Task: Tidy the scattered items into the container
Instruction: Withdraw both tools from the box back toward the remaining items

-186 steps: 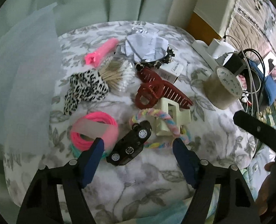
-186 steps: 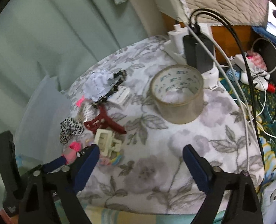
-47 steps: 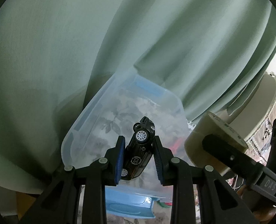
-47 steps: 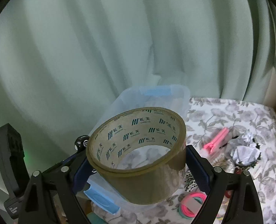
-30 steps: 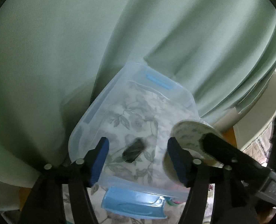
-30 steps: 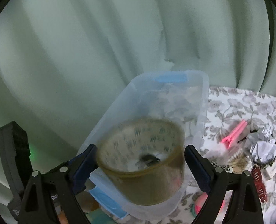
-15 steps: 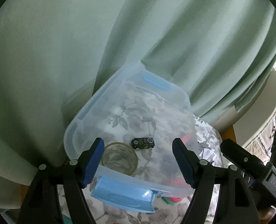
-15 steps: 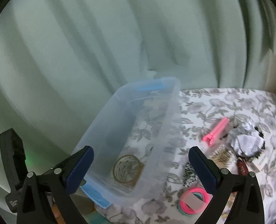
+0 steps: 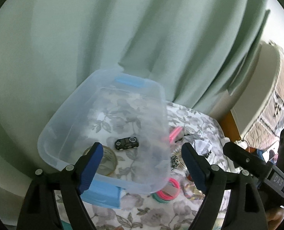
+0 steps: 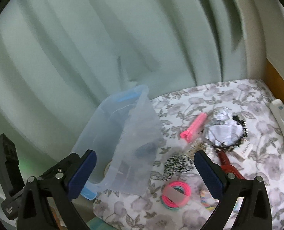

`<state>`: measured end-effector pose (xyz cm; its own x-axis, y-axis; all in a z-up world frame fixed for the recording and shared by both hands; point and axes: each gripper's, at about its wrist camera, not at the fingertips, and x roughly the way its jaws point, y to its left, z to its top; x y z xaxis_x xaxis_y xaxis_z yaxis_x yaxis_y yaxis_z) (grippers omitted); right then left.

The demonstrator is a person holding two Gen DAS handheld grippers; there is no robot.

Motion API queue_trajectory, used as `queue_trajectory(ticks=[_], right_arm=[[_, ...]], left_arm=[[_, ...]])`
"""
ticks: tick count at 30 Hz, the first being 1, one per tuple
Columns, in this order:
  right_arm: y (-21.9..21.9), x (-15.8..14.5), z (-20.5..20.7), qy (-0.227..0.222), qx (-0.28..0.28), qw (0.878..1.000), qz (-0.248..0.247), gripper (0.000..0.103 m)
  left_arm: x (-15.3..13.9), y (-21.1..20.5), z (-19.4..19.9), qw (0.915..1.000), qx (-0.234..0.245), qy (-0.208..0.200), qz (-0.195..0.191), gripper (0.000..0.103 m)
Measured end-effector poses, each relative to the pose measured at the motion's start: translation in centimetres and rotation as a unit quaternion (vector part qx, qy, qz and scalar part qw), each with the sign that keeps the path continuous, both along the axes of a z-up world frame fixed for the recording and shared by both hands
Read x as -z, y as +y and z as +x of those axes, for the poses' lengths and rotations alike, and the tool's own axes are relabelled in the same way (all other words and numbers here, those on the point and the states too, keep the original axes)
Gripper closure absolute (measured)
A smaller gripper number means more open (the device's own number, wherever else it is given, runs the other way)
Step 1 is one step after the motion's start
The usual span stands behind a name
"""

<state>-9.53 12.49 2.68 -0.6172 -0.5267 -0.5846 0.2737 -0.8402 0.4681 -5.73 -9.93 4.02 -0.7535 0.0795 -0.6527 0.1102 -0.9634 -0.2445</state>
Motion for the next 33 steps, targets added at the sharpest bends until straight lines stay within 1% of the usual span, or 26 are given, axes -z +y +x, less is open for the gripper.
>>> queue_trajectory(ticks=[13, 15, 20, 23, 26, 28, 30, 33], right_arm=[[6.2, 0.9, 1.4, -0.002, 0.047, 0.999, -0.018, 0.0], [7.2, 1.2, 1.7, -0.005, 0.056, 0.998, -0.02, 0.0], [9.8, 2.2, 2.0, -0.017, 0.079, 0.996, -0.025, 0.0], [11.0, 2.8, 2.3, -0.023, 0.091, 0.995, -0.023, 0.0], [12.1, 3.7, 2.6, -0.031, 0.101, 0.994, -0.01, 0.0], [12.8, 4.7, 2.7, -0.045, 0.109, 0.993, 0.003, 0.0], [13.4, 6.0, 2.6, -0.065, 0.116, 0.991, 0.01, 0.0], [14.0, 8.0, 2.7, -0.095, 0.119, 0.988, 0.011, 0.0]], left_arm=[[-0.9, 6.7, -0.3, 0.9975, 0.054, 0.015, -0.044, 0.017], [-0.7, 7.8, -0.5, 0.9966, 0.064, 0.015, -0.05, 0.01], [-0.3, 10.1, -0.8, 0.9943, 0.088, 0.009, -0.059, 0.009], [0.3, 11.3, -0.9, 0.9927, 0.101, 0.006, -0.066, 0.008], [1.4, 12.2, -1.0, 0.991, 0.115, -0.001, -0.068, 0.008], [2.5, 12.6, -1.1, 0.9905, 0.121, -0.015, -0.063, 0.007], [3.7, 12.8, -1.3, 0.99, 0.126, -0.032, -0.055, 0.0], [5.6, 13.2, -1.5, 0.9879, 0.138, -0.057, -0.042, 0.0]])
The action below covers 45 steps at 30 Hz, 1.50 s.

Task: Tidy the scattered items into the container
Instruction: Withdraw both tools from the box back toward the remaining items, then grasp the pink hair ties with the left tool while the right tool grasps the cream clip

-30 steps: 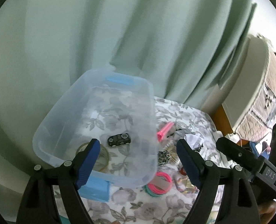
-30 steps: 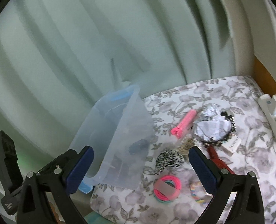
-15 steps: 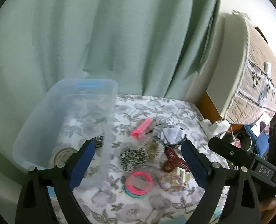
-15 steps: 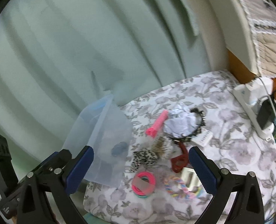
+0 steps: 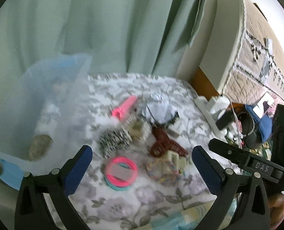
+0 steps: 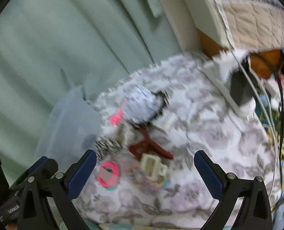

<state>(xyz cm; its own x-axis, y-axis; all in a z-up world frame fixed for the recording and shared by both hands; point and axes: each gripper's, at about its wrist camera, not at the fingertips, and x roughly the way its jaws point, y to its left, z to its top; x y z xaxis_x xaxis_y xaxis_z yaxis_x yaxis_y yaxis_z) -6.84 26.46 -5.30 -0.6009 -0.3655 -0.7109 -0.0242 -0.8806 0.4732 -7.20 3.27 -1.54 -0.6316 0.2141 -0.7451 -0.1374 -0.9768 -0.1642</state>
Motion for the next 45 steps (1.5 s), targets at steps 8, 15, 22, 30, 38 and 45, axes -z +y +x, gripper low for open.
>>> queue_trajectory(ticks=[8, 15, 22, 30, 38, 45], right_arm=[[0.0, 3.5, 0.4, -0.045, 0.001, 0.999, 0.019, 0.0], [-0.4, 5.3, 0.5, -0.064, -0.004, 0.998, 0.014, 0.003], [-0.7, 6.5, 0.0, -0.075, -0.009, 0.997, -0.005, 0.012], [-1.3, 7.5, -0.9, -0.085, -0.02, 0.996, -0.027, 0.027], [-2.3, 8.4, -2.7, -0.089, -0.028, 0.995, -0.038, 0.034], [-3.0, 9.2, -4.2, -0.099, -0.03, 0.994, -0.044, 0.035]], left_arm=[[4.4, 2.1, -0.2, 0.9974, 0.011, -0.049, -0.052, 0.0], [7.7, 1.3, -1.1, 0.9925, -0.013, -0.106, -0.06, 0.0], [9.4, 0.3, -1.7, 0.9883, -0.042, -0.137, -0.053, 0.002], [10.9, 0.1, -2.7, 0.985, -0.047, -0.159, -0.048, 0.013], [11.7, -0.5, -3.9, 0.9821, -0.062, -0.172, -0.045, 0.014], [12.6, -0.7, -5.0, 0.9781, -0.069, -0.19, -0.049, 0.029]])
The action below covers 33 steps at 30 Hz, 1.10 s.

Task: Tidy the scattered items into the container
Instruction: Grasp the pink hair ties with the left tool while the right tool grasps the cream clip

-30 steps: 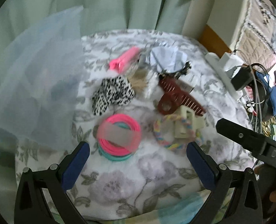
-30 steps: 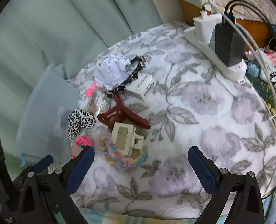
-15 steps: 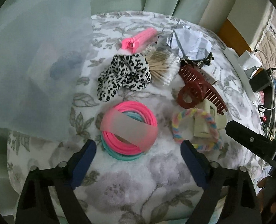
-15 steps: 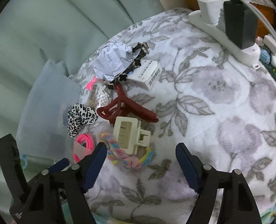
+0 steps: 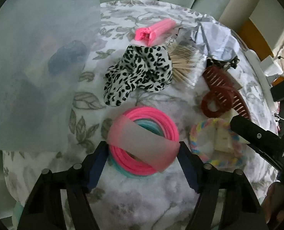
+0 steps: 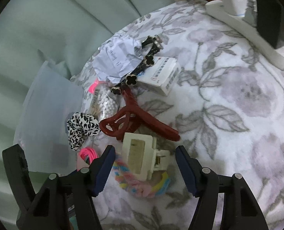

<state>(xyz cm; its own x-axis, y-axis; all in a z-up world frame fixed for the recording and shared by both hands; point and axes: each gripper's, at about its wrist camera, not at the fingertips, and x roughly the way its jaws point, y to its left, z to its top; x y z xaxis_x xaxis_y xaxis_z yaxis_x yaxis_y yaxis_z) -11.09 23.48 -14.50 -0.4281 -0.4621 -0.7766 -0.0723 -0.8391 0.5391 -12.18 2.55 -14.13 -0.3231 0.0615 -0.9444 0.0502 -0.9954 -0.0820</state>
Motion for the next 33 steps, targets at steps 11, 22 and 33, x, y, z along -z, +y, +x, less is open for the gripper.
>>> queue_trajectory(ticks=[11, 22, 33], right_arm=[[0.4, 0.4, -1.1, -0.004, 0.022, 1.0, -0.007, 0.048], [0.0, 0.4, 0.0, -0.008, 0.013, 1.0, 0.006, 0.045], [-2.1, 0.2, 0.2, 0.002, -0.023, 0.996, 0.087, 0.044]], left_arm=[[0.1, 0.3, -2.9, 0.9999, 0.005, 0.001, -0.01, 0.028], [-0.6, -0.1, -3.7, 0.9999, 0.0, 0.013, -0.001, 0.029], [-0.6, 0.0, -2.8, 0.9999, 0.0, 0.015, -0.007, 0.03]])
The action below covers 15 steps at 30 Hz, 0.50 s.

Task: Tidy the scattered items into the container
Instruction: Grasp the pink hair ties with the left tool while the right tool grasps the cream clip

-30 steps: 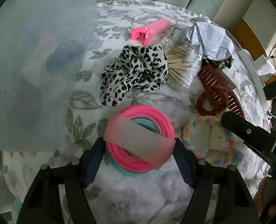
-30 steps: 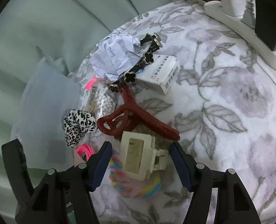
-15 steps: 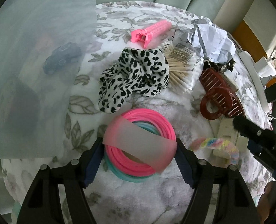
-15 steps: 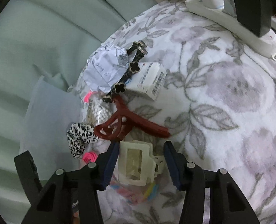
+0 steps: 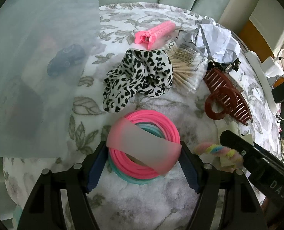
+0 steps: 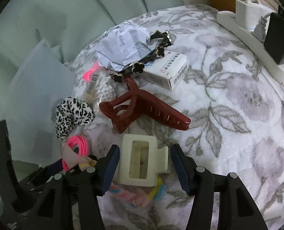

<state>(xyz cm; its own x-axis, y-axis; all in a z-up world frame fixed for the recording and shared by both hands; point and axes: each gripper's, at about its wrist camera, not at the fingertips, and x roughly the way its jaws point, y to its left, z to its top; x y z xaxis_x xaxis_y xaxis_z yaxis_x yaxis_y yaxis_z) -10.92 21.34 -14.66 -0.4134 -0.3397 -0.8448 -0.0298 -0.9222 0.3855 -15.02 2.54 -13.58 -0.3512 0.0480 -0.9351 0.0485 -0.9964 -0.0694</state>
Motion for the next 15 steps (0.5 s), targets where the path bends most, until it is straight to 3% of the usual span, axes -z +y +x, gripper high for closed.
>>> queue_trajectory(ticks=[6, 15], right_arm=[[1.3, -0.2, 0.3, 0.002, 0.013, 1.0, -0.019, 0.051], [2.9, -1.5, 1.2, 0.016, 0.039, 0.998, -0.041, 0.052]], left_arm=[[-0.9, -0.2, 0.4, 0.9999, -0.002, 0.009, 0.006, 0.03], [-2.5, -1.6, 3.9, 0.9996, -0.01, 0.024, 0.014, 0.03]])
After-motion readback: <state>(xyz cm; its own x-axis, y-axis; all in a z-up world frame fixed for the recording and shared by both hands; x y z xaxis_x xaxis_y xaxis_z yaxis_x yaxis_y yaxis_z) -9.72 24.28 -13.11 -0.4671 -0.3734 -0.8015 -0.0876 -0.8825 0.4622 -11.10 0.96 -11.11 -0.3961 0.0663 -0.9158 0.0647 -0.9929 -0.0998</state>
